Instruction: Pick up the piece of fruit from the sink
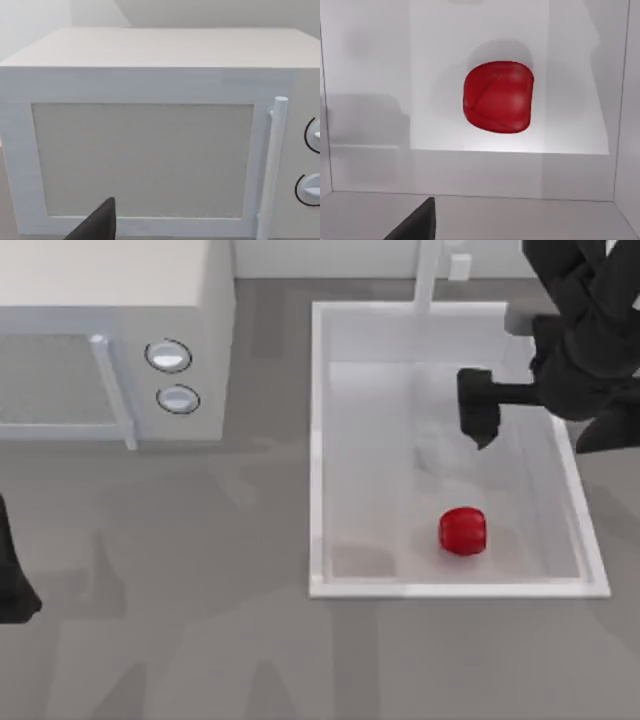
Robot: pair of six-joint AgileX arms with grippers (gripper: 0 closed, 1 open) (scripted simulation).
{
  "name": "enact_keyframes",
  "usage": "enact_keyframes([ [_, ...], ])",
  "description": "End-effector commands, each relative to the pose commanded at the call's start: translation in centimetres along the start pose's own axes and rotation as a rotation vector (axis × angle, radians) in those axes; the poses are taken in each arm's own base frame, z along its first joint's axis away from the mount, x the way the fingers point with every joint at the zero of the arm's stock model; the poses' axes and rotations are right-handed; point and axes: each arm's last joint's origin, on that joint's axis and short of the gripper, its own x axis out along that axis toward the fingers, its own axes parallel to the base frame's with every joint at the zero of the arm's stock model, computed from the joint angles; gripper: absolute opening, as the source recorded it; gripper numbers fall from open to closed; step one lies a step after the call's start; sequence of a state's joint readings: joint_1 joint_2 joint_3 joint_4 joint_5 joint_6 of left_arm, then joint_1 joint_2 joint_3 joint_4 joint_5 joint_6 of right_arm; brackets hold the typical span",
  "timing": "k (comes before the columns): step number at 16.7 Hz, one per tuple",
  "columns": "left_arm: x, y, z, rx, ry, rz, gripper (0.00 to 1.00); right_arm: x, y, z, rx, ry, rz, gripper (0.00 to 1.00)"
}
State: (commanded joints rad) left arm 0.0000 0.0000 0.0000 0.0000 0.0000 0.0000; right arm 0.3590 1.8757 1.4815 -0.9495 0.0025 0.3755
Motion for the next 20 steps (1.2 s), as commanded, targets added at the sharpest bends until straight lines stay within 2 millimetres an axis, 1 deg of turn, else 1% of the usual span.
enact_keyframes([
  [3,0.0,0.0,0.0,0.0,0.0,0.0,1.0,4.1,2.2,1.5,0.001,0.135,-0.049,1.0],
  [5,0.0,0.0,0.0,0.0,0.0,0.0,1.0,5.8,3.1,2.0,0.001,0.188,-0.071,1.0],
  [7,0.0,0.0,0.0,0.0,0.0,0.0,1.0,6.6,3.5,2.1,0.001,0.211,-0.081,1.0],
  [12,0.0,0.0,0.0,0.0,0.0,0.0,1.0,6.6,3.3,2.2,0.006,0.211,-0.081,1.0],
  [14,0.0,0.0,0.0,0.0,0.0,0.0,1.0,7.2,3.3,2.1,0.006,0.212,-0.082,1.0],
  [16,0.0,0.0,0.0,0.0,0.0,0.0,1.0,9.1,3.3,2.0,0.005,0.214,-0.083,1.0],
  [20,0.0,0.0,0.0,0.0,0.0,0.0,1.0,15.1,3.1,1.1,0.003,0.206,-0.079,1.0],
])
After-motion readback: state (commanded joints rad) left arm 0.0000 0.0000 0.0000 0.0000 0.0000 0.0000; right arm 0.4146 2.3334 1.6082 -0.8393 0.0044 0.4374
